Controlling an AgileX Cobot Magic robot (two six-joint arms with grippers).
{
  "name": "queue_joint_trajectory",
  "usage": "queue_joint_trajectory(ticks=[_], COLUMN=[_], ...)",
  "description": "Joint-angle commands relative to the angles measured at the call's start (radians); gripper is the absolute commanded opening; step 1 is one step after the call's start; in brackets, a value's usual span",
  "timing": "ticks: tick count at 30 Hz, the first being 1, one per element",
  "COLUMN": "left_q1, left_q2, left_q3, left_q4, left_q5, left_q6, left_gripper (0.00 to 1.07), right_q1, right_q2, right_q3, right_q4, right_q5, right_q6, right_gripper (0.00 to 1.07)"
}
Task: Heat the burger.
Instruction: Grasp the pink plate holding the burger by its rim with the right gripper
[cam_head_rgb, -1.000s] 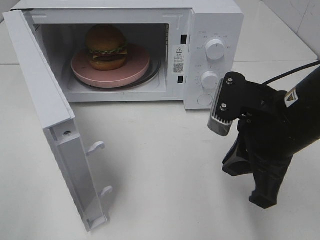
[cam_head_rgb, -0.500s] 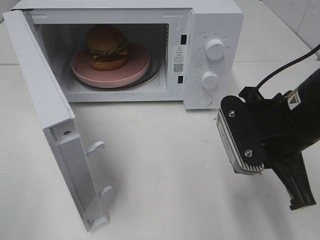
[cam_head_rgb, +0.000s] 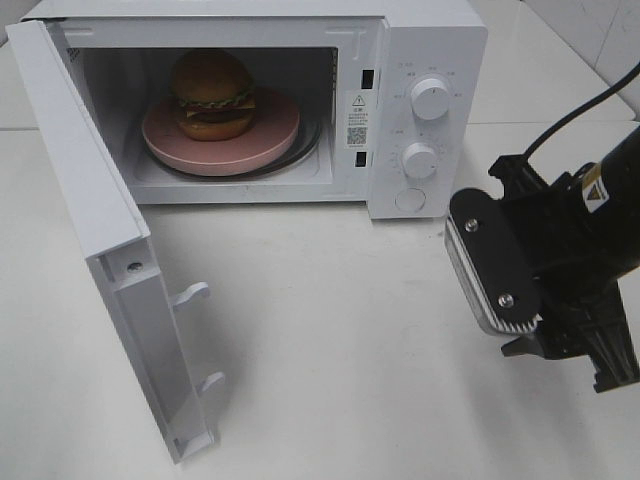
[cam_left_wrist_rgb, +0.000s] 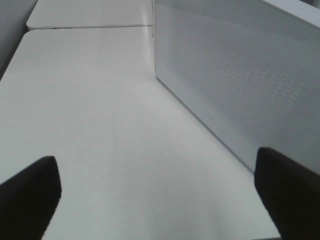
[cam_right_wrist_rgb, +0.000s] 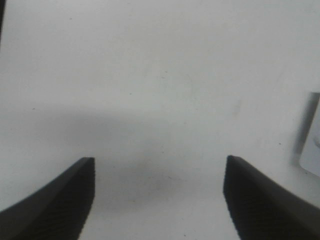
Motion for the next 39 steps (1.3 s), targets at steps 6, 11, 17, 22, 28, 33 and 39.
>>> queue_joint_trajectory(ticks=[6,11,17,22,28,33,39], left_q1=[0.004,0.004,0.004,0.004,0.004,0.004,0.004], left_q2=[-0.022,-0.022,-0.022,-0.022,-0.022,-0.022,-0.022], left_q3=[0.003,0.003,0.003,0.003,0.003,0.003,0.003], left_q4=[-0.005,-0.005,-0.005,-0.005,-0.005,-0.005,-0.005], left_q5=[-0.008,-0.008,-0.008,-0.008,-0.008,-0.008,-0.008], left_q6=[0.0,0.0,0.0,0.0,0.0,0.0,0.0], left_gripper=[1.05,1.05,1.05,1.05,1.05,1.05,1.05], right_q1=[0.019,0.063,0.108,0.143,0.155,0.155,0.155], right_q2=[0.009,0.05,0.135,0.209,0.287,0.353,0.425], right_q3=[-0.12,-0.189,-0.28,-0.351,-0.424,-0.481,-0.545], right_q4=[-0.137,-0.214,-0.264,-0.27,-0.266,-0.265,-0.265], right_q5=[0.011,0.011,0.006,-0.002,-0.048,-0.053,-0.096], right_q6=[0.159,0.19,0.198,0.198,0.197,0.197,0.204], right_gripper=[0.93,0.92,0.91,0.9,0.89,0.88,0.88])
